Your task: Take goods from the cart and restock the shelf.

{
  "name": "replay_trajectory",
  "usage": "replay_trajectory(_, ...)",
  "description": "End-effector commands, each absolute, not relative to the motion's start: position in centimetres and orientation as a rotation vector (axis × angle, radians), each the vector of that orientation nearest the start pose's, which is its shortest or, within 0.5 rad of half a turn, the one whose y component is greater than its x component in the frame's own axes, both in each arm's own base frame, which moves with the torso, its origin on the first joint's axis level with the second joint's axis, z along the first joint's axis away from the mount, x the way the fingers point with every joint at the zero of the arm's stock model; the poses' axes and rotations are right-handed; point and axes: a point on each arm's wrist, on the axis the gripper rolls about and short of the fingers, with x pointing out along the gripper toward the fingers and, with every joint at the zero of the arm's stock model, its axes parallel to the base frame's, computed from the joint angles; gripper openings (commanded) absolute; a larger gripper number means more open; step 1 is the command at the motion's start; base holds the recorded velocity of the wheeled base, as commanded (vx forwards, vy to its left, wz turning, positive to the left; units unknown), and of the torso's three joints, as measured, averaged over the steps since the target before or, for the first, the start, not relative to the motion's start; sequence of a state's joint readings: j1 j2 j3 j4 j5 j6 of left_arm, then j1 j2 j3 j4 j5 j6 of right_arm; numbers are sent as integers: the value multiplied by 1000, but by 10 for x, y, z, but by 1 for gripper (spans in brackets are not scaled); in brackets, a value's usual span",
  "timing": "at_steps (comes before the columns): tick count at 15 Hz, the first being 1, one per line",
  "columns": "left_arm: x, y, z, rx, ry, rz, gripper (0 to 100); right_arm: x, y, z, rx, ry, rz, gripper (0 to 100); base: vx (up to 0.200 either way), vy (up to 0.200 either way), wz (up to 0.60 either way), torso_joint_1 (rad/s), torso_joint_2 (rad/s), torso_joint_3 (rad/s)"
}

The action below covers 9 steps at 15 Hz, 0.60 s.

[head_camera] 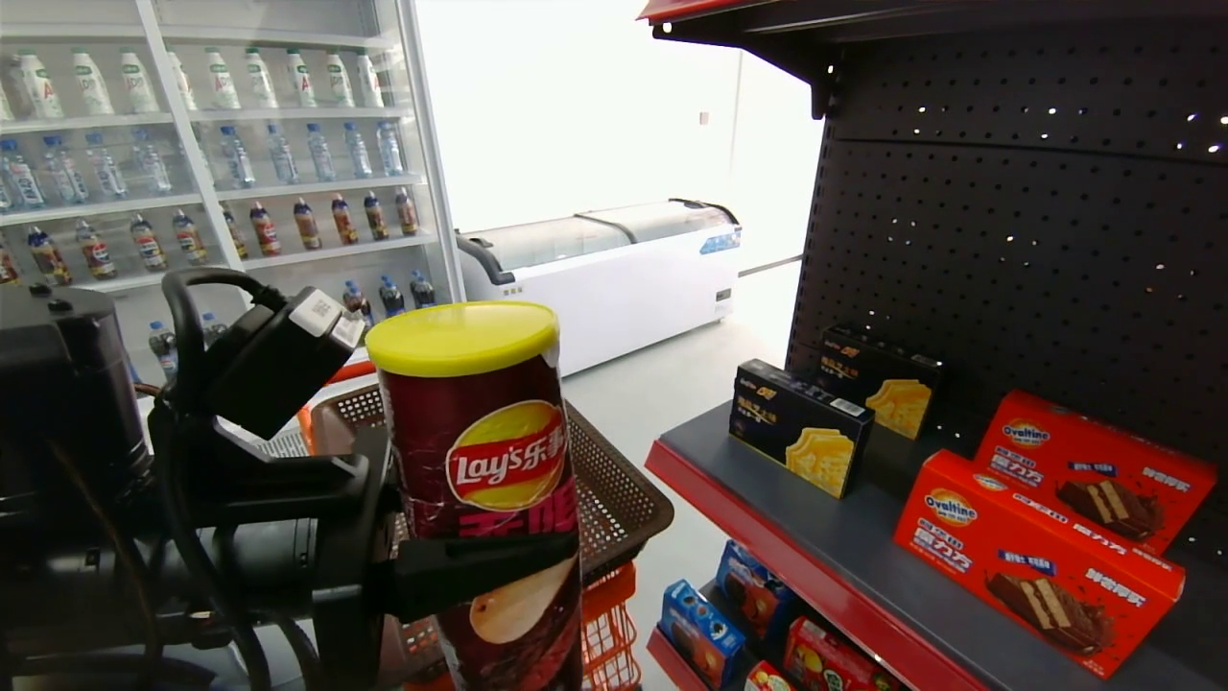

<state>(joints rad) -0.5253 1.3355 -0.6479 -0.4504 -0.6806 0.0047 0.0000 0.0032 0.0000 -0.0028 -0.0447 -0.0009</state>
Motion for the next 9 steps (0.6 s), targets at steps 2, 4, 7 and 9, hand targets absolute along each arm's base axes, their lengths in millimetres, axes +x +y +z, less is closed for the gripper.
replay_trajectory(2, 170, -119, 214, -6, 252, -1232, 0, -22, -1, 76, -2, 2, -44, 100, 0, 0, 0, 0, 0, 0)
replay_trajectory(4, 167, -122, 210, -4, 266, -1251, 0, -22, -1, 76, 0, 2, -44, 100, 0, 0, 0, 0, 0, 0)
replay_trajectory(7, 166, -122, 209, -4, 269, -1253, 0, -22, -1, 76, 0, 2, -44, 100, 0, 0, -400, 5, 3, 2)
replay_trajectory(9, 166, -122, 209, -3, 268, -1253, 0, -22, -1, 76, 0, 0, -44, 100, 0, 0, -600, 0, 2, 7)
